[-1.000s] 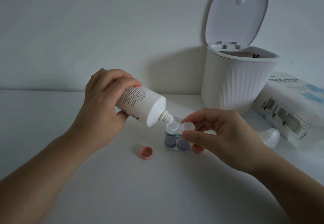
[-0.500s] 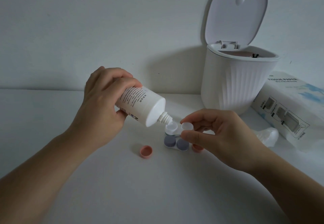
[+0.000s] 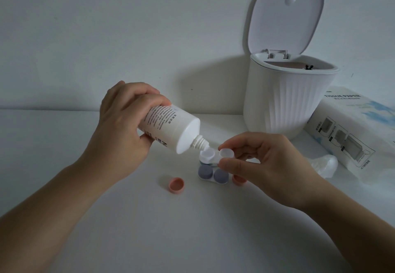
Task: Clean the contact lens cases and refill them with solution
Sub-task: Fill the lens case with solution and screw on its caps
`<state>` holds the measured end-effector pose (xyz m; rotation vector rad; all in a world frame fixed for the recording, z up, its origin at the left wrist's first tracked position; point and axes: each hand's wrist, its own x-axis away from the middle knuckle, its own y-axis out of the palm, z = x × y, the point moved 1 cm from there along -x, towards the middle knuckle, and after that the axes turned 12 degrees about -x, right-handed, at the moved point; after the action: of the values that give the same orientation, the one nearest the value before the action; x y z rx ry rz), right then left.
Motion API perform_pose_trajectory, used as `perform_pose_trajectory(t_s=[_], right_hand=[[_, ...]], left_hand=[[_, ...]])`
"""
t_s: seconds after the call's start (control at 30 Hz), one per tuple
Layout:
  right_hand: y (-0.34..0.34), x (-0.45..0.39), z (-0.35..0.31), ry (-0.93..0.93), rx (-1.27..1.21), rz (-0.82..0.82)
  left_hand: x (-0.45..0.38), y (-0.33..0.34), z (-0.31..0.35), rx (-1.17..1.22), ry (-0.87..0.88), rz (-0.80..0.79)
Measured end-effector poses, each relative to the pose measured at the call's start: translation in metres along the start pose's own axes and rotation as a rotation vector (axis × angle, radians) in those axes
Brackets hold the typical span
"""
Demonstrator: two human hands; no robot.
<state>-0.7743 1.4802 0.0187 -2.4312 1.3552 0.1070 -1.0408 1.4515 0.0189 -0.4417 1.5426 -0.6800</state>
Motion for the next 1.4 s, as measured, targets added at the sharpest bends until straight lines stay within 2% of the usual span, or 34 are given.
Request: perform_pose_trajectory(t_s=[0.33,1.4], right_hand=[[0.0001,-0.0002,0.0003,0.0,-0.021,-0.007],[-0.0008,-0.0015,0.0037,0.01,-0.062,0.027]], left_hand=[[-0.0014,-0.0007,0.0011,-0.003,0.045,0.015],[-0.0012,-0.0008,0.0012,0.004,0.023,0.038]])
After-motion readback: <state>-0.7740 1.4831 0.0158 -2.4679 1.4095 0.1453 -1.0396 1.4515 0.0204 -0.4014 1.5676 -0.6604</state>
